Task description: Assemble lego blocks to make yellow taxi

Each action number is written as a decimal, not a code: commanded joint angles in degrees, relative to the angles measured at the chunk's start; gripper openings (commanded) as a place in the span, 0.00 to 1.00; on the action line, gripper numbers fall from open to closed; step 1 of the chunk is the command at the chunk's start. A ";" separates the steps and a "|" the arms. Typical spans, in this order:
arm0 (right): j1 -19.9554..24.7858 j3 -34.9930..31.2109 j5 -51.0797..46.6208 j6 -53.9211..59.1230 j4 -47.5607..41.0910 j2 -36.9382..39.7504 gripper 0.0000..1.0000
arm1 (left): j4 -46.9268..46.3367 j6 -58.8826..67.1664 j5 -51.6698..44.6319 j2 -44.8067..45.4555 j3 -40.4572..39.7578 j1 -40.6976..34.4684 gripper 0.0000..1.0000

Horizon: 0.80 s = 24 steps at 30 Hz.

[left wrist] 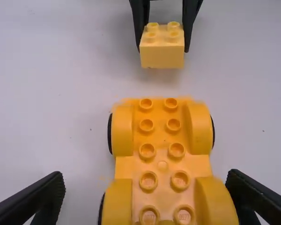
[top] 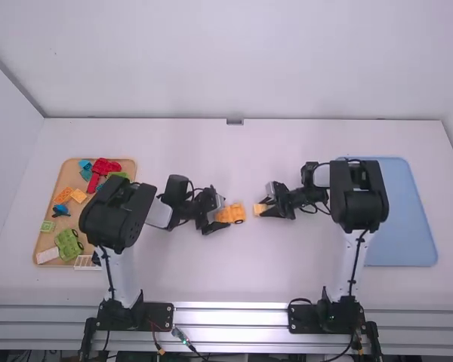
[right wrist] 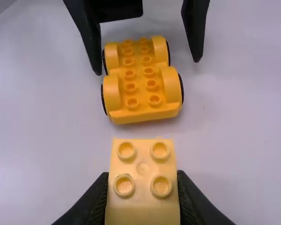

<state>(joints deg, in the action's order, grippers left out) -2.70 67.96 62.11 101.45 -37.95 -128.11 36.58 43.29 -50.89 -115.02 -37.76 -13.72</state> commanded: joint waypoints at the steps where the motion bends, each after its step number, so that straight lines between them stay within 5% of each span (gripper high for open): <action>1: -0.94 -0.46 1.49 -1.16 -0.33 3.13 0.16 | -0.09 -0.02 -0.72 -2.19 -1.27 -0.22 0.87; 6: -2.67 -0.46 1.53 -0.98 -1.38 4.79 0.14 | -0.04 0.02 -2.49 -5.53 -2.95 -0.20 0.82; 8: -3.65 -0.46 1.55 -1.18 -1.51 5.57 0.14 | 0.28 0.00 -2.62 -6.08 -3.19 -0.20 0.66; 12: -5.35 -0.46 2.25 -1.14 -1.53 6.12 0.14 | 0.68 2.32 -2.62 -6.08 -3.21 -0.17 0.57; 24: -8.68 -0.46 0.55 -16.13 7.28 6.21 0.13 | 3.69 3.02 -2.62 -6.08 -3.56 -0.17 0.60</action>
<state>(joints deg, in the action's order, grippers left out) -10.87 67.94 62.78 91.13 -30.68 -123.52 40.45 45.71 -52.40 -120.05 -40.99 -13.74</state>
